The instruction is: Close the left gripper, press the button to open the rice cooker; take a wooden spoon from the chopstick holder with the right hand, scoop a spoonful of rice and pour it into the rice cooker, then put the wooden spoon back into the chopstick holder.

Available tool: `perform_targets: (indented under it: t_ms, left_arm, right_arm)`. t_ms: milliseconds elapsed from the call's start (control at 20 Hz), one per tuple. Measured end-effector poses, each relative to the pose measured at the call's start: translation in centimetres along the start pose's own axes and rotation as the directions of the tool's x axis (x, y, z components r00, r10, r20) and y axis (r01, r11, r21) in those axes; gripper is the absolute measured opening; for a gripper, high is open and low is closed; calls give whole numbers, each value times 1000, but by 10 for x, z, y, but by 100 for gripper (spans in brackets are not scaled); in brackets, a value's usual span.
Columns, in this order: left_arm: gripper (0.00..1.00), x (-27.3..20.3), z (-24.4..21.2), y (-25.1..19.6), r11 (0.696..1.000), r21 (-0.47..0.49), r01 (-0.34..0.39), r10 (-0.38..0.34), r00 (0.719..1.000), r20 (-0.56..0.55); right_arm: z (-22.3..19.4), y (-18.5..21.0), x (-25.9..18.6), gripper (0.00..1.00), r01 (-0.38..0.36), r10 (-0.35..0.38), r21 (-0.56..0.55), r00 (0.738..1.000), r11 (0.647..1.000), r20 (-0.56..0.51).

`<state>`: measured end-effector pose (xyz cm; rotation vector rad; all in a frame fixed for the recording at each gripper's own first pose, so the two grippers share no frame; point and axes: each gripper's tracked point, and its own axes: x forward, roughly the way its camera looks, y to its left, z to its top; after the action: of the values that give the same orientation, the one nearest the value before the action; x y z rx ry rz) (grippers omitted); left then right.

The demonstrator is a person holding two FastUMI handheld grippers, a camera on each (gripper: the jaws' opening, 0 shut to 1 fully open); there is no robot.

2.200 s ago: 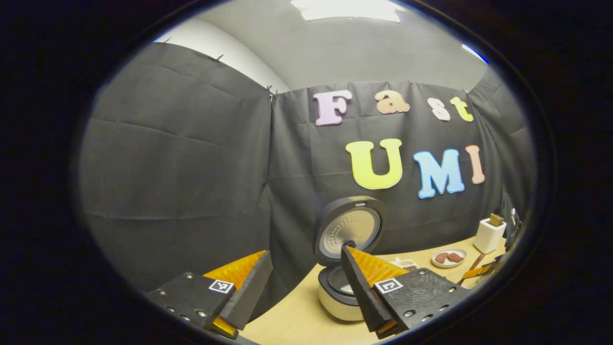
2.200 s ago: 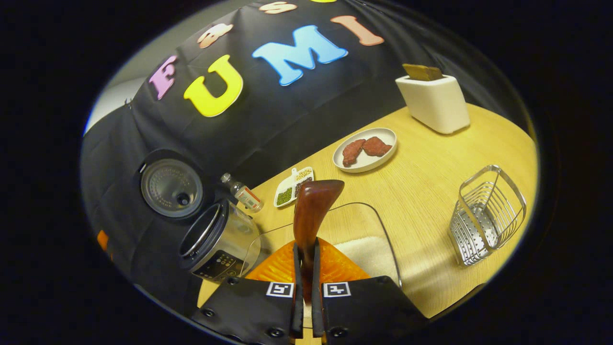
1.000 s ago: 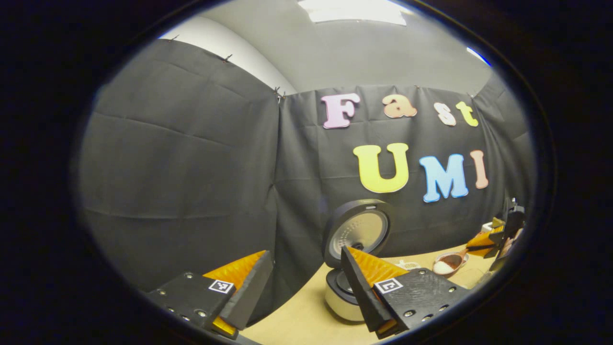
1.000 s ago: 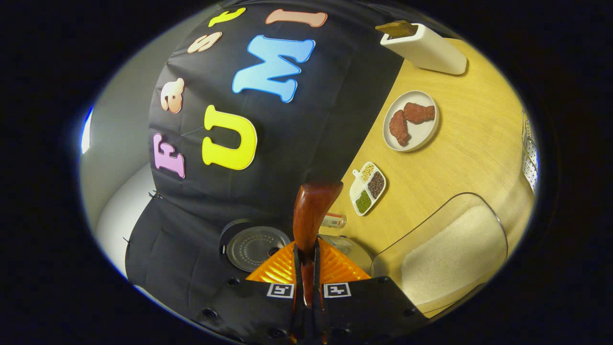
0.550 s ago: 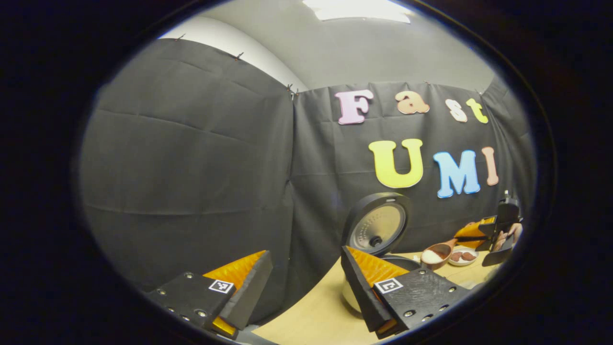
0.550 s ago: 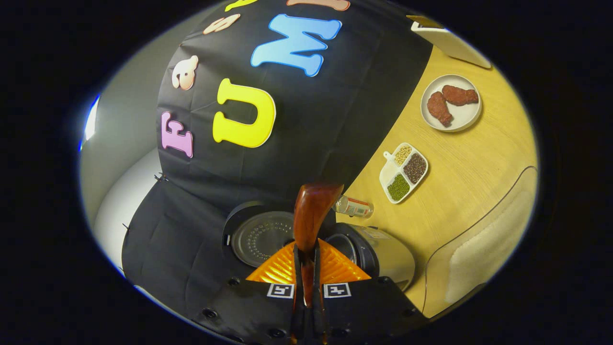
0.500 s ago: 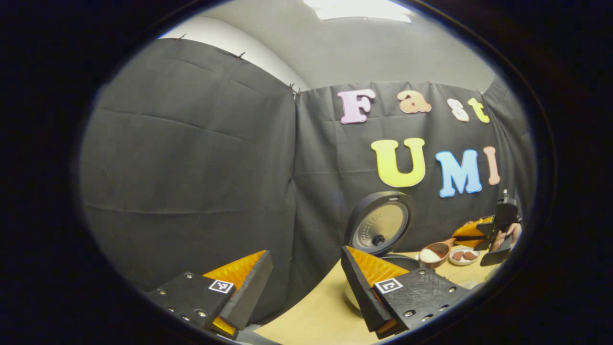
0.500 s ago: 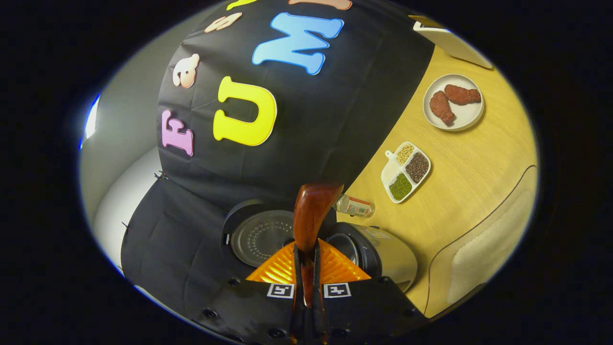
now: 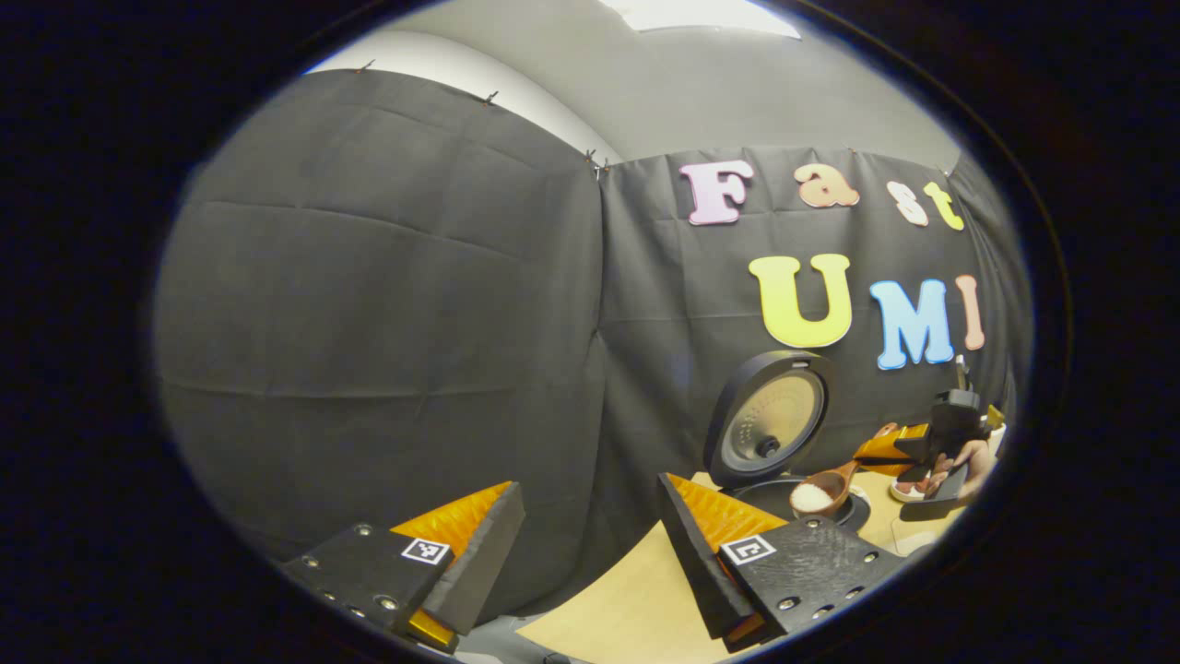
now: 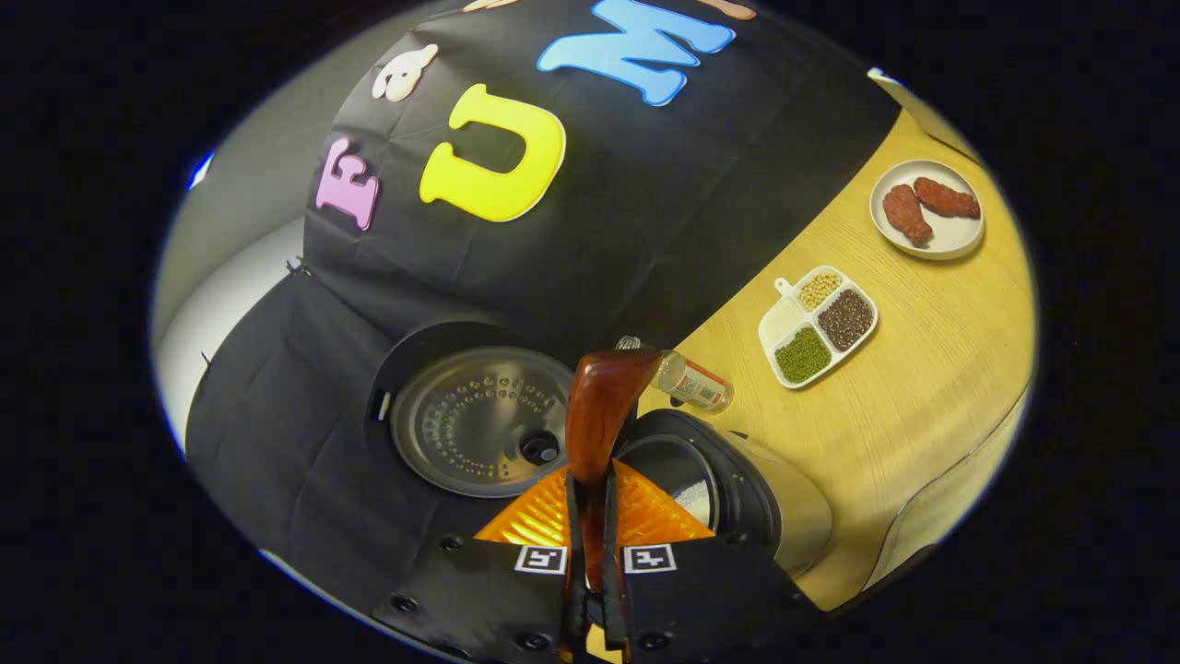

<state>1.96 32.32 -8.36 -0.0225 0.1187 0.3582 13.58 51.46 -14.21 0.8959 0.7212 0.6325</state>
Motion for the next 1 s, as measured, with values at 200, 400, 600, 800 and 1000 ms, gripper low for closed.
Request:
perform_targets:
  t_ms: [200, 400, 600, 800, 1000]
  left_arm:
    - [88, -3, -8, 4, 1000, -1, -18, 18, 1000, -13]
    - [88, -4, -12, 5, 1000, -2, -26, 26, 999, -18]
    - [87, -6, -16, 4, 1000, -9, -30, 30, 999, -21]
    - [87, -6, -17, -1, 1000, -11, -27, 26, 999, -20]
    - [87, -5, -20, -7, 1000, -16, -19, 19, 1000, -20]
  right_arm:
    - [-12, 0, 12, 8, 26, -27, -179, 1000, 983, 0]
    - [-19, 2, 22, 8, 45, -45, -348, 999, 936, 7]
    - [-16, 2, 23, 8, 59, -50, -515, 998, 855, 31]
    - [-15, 16, 25, 8, 59, -27, -658, 998, 751, 58]
    - [-16, 29, 19, 8, 63, 14, -816, 996, 574, 87]
